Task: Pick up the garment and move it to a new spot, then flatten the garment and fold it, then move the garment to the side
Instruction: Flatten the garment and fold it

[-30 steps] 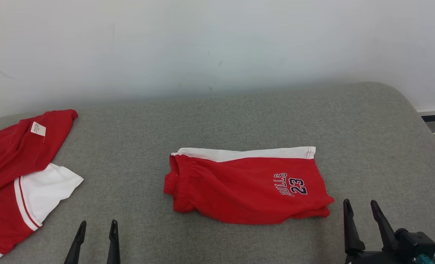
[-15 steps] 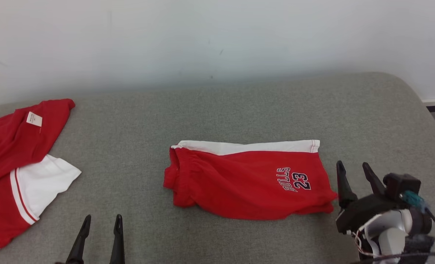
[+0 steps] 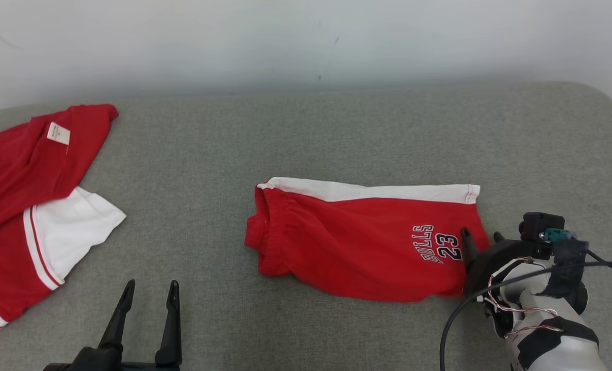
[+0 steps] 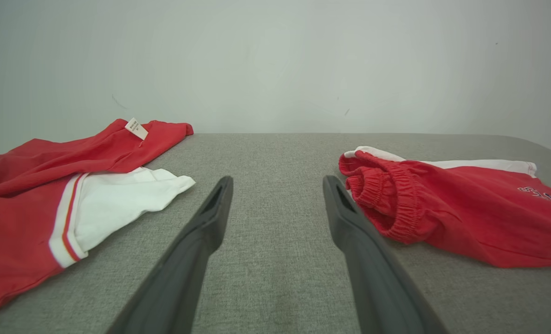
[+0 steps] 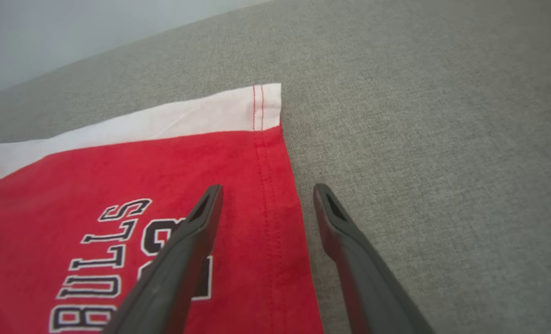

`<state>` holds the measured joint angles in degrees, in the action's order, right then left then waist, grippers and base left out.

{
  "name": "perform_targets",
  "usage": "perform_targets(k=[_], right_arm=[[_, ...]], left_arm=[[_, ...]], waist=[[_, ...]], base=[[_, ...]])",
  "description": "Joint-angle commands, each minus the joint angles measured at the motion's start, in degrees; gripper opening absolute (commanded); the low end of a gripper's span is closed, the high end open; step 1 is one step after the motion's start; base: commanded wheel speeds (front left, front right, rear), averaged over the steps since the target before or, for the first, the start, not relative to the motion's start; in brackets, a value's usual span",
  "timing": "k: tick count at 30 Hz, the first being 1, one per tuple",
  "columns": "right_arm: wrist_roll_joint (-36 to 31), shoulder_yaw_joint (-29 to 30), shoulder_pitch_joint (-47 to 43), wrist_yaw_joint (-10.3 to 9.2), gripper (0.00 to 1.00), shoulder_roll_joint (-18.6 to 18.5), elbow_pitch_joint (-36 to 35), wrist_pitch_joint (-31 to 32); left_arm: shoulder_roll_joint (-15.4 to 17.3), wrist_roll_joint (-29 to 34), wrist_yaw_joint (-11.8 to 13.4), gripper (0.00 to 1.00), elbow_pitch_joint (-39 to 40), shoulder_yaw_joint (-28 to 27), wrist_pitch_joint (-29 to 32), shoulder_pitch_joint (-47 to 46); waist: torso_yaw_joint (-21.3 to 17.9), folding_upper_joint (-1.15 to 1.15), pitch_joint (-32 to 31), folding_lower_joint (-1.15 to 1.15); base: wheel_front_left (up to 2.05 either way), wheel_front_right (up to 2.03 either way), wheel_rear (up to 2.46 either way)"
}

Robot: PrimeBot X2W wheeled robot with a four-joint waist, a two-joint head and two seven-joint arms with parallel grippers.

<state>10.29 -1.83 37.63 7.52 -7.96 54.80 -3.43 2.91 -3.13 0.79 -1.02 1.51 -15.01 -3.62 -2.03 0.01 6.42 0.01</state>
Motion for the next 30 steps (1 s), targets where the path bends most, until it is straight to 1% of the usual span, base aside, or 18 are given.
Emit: perform_targets(k=[1,6,10,12,13,14,15,17,21,25,26,30], right_arm=[[0.09,0.44,1.64,-0.06,1.0,-0.62,3.17,0.78],[0.19,0.53,4.28,-0.06,1.0,-0.51,9.66,0.28],[2.0,-0.22,5.21,-0.04,1.0,1.39,13.44,1.1],[2.5,-0.46,5.29,-0.02,1.0,1.71,14.06,1.49],[2.99,-0.81,5.38,-0.02,0.47,1.93,14.43,1.39],[3.4,-1.36,5.56,-0.02,0.25,2.1,14.69,1.17],[4.04,-1.82,5.8,-0.02,0.0,2.46,14.69,0.84],[5.35,-2.79,6.17,-0.02,0.0,2.8,14.38,-0.02],[7.37,-5.18,5.99,-0.02,0.0,1.99,13.76,-1.59],[9.09,-6.95,5.0,-0.06,0.0,-1.61,13.74,-2.86],[9.73,-7.62,4.84,-0.06,0.0,-3.65,13.82,-3.27],[12.0,-9.17,4.86,-0.05,0.0,-6.44,12.68,-3.38]], left_arm=[[0.05,0.44,-0.01,1.0,-0.14,0.07,-0.23,-0.66],[0.04,0.25,0.16,1.0,-0.35,-0.03,-0.23,-1.12],[0.02,0.2,0.22,1.0,-0.45,-0.26,-0.23,-1.16],[0.03,0.21,0.19,1.0,-0.48,-0.26,-0.23,-1.22],[0.03,0.21,0.15,1.0,-0.52,-0.21,-0.23,-1.34],[0.03,0.19,0.11,1.0,-0.56,-0.18,-0.23,-1.46],[0.03,0.17,0.07,1.0,-0.58,-0.16,-0.23,-1.54],[0.02,0.1,0.07,1.0,-0.59,-0.21,-0.23,-1.57],[0.01,0.08,0.14,1.0,-0.88,-0.43,-0.23,-0.97],[0.02,-0.03,0.21,1.0,-1.02,-0.48,-0.23,-0.39],[0.01,-0.11,0.21,1.0,-1.01,-0.44,-0.23,-0.06],[0.01,-0.45,0.39,1.0,-0.95,-0.26,-0.23,0.4]], waist=[[1.14,-0.01,1.33,-0.01],[1.56,-0.01,1.76,-0.01],[1.5,-0.01,1.67,-0.01],[1.49,-0.01,1.66,-0.01],[1.51,-0.01,1.66,-0.01],[1.55,-0.01,1.63,-0.01],[1.56,-0.01,1.6,-0.01],[1.53,-0.01,1.52,-0.01],[1.26,-0.01,0.84,-0.01],[0.95,-0.01,-0.27,-0.01],[0.75,-0.01,-0.72,-0.01],[0.27,-0.01,-1.41,-0.01]], base=[[0.0,0.0,0.0],[0.0,0.0,0.0],[0.0,0.0,0.0],[0.0,0.0,0.0],[0.0,0.0,0.0],[0.0,0.0,0.0],[0.0,0.0,0.0],[0.0,0.0,0.0],[0.0,0.0,0.0],[0.0,0.0,0.0],[0.0,0.0,0.0],[0.0,0.0,0.0]])
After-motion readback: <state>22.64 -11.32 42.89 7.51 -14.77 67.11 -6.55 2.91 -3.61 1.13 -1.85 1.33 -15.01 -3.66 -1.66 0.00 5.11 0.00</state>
